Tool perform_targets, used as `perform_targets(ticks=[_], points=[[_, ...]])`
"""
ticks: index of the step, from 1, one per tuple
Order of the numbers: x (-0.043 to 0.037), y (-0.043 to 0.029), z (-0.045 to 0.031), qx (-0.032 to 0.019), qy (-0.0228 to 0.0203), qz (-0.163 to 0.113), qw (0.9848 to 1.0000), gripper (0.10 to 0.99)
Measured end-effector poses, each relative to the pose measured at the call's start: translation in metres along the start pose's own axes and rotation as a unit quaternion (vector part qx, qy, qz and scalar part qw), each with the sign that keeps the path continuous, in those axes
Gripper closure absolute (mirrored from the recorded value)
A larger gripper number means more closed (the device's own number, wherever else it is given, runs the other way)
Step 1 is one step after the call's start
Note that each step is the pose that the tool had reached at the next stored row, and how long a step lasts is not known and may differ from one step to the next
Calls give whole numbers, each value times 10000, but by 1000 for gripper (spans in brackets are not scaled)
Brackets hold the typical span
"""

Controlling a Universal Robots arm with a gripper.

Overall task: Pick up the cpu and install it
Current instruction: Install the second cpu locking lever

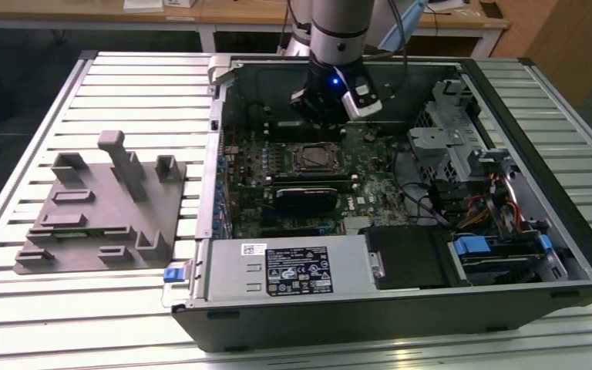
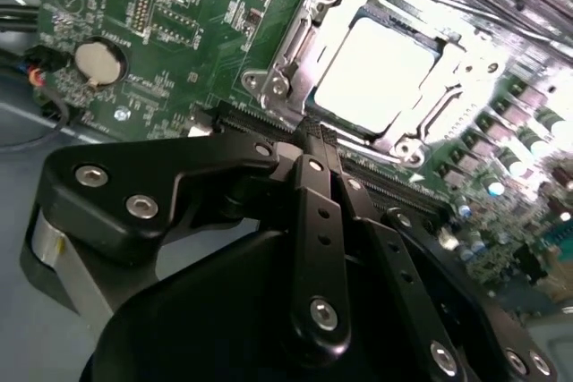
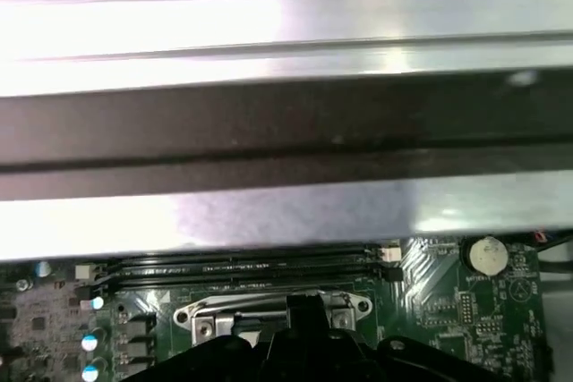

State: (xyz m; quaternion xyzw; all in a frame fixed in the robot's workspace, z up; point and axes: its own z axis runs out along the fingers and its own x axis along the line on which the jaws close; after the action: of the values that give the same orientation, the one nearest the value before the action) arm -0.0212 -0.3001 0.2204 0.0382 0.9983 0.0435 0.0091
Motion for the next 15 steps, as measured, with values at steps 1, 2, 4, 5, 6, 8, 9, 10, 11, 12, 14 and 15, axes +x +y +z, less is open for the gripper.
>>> perform_targets(ticks=[1, 2, 4, 5, 6, 8, 9, 10, 11, 12, 14, 15], points=[[0, 2, -29, -1, 0, 0, 10000, 980], [-1, 4, -50, -1, 0, 0, 10000, 980], [-2, 7, -93, 0, 0, 0, 10000, 980], [-2, 7, -115, 0, 0, 0, 10000, 980], [-2, 7, -126, 0, 0, -1, 10000, 980], [-2, 5, -140, 0, 0, 0, 10000, 980], [-3, 4, -155, 0, 0, 0, 10000, 980], [-3, 4, -163, 0, 0, 0, 10000, 980], [-3, 2, -165, -1, 0, 0, 10000, 980], [-4, -3, -172, -1, -1, -1, 10000, 980], [-5, -16, -183, 0, 0, 0, 10000, 980], [-6, -26, -183, -1, -1, 0, 10000, 980]])
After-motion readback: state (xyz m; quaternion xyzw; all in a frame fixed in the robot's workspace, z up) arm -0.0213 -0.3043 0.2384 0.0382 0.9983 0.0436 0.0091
